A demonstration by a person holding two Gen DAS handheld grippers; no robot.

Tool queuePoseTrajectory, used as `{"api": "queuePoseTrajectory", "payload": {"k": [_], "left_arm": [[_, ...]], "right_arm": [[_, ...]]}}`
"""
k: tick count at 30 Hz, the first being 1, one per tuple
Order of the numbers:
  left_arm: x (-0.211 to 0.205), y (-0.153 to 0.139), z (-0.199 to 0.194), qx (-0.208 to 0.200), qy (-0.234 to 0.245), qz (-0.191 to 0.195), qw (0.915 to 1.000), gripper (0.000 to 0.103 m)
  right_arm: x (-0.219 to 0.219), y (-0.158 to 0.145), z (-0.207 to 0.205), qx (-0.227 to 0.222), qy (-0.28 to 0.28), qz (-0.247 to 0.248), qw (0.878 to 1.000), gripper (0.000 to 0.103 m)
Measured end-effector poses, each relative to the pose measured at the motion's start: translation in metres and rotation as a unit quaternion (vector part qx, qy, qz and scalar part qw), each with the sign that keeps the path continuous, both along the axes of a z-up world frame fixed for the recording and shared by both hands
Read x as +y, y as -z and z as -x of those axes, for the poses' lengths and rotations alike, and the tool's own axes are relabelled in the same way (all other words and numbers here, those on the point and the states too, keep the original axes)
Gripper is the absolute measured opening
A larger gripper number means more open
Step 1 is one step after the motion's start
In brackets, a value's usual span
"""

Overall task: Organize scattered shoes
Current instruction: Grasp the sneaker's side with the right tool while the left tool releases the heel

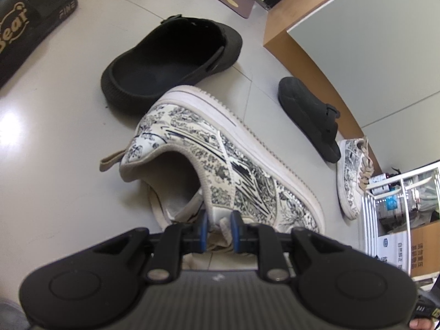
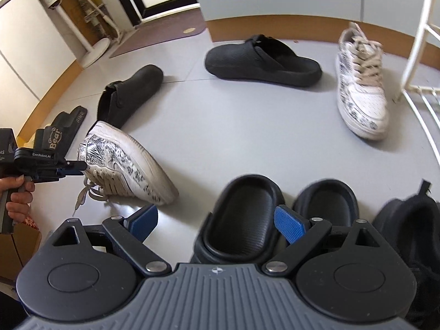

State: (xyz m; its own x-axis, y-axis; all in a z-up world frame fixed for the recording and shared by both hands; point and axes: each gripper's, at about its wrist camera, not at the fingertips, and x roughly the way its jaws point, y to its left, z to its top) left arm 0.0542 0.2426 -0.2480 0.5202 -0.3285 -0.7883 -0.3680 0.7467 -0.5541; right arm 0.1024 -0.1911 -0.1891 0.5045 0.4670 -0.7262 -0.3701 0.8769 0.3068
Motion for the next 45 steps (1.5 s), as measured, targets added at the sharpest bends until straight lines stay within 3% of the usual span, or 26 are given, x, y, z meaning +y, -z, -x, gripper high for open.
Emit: {"api": "queuePoseTrajectory", "payload": {"k": [11,22,30,42,45], "left_arm": [[0.017,-0.011,0.017,0.026,0.006,-0.025,0.9994,0.018],[0.021,-0.031,0.03,0.005,0.007,-0.033,0.9994,0.026],[0.024,-0.029,0.027,0.002,-0.009,-0.024,0.9997,0.027],[0.019,-0.026,0.026,0.01,-0.008,-0.027,0.9995,0.027],[0.016,-0.026,0.029,0.011,-0.012,-0.028,0.9995,0.027]], "right_arm": [[0.05,-0.005,-0.007,-0.02,-0.075,-0.003,0.997,0.095],[0.107,0.009,-0.01,-0.032,-0.141,0.01,0.989,0.093],[0.127,0.031,-0.003,-0.031,-0.162,0.037,0.986,0.076],[0.164,0.019,-0.001,-0.136,-0.204,0.066,0.967,0.06],[0.175,0.02,-0.005,-0.143,-0.209,0.071,0.965,0.058]]}}
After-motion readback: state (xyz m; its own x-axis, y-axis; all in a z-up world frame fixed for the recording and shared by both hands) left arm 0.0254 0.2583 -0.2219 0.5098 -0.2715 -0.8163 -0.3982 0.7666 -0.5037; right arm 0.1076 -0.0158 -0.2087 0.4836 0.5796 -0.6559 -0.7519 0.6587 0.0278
